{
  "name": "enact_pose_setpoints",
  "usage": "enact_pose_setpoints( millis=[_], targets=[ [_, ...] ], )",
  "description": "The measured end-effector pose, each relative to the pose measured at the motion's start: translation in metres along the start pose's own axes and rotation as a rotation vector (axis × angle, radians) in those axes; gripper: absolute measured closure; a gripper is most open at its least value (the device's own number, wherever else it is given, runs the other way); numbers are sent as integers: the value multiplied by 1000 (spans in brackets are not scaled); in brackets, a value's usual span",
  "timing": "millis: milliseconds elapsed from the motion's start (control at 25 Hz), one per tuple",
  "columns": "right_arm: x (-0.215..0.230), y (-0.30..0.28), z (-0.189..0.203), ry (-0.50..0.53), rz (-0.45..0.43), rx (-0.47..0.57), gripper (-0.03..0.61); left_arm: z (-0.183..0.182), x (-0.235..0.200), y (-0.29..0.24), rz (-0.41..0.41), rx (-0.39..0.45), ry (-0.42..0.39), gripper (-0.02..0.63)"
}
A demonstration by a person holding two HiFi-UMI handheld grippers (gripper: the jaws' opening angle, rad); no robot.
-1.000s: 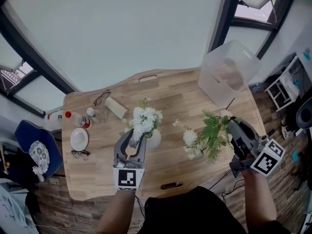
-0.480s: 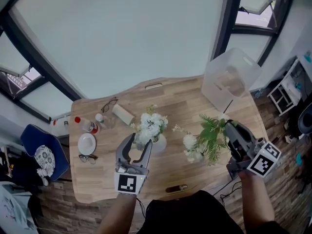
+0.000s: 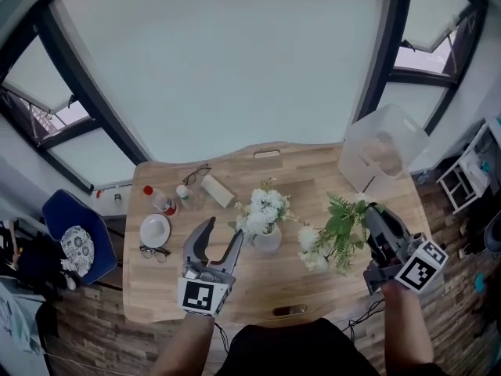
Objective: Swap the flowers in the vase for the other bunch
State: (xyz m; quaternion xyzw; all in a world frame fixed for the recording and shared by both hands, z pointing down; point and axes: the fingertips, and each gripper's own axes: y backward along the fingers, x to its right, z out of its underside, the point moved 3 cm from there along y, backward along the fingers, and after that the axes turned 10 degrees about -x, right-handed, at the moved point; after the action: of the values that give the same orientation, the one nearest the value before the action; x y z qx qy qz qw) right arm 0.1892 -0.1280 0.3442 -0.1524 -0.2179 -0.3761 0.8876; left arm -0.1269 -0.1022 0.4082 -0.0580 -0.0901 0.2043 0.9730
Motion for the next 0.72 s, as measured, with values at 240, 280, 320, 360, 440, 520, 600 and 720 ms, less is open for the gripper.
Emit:
enact_pose_setpoints(
  millis=[240,280,320,360,440,520,600,720],
  targets=[
    [-7,-2,3,-2,-3,7,522,7,-21,24,-79,-63,33,387],
    [-8,-2,4,-4,-1,8,522,9,-22,28,-83,-71,46,387],
    [-9,-2,5,-4,2,8,522,12,-24,31,-81,-77,60,387],
    [-10,-3,6,-2,4,9,522,15,-25,36,-77,-81,74,388],
    [-15,-5,10,6,7,9,522,20,-29,44,-71,-84,90,389],
    [-18,-7,14,19,13,5,522,23,-33,51,-72,-82,96,412],
    [-21,-9,17,33,17,-2,522,23,-35,57,-73,-75,101,451],
    [-24,-9,21,44,21,-9,522,23,-35,64,-68,-66,104,559]
  ],
)
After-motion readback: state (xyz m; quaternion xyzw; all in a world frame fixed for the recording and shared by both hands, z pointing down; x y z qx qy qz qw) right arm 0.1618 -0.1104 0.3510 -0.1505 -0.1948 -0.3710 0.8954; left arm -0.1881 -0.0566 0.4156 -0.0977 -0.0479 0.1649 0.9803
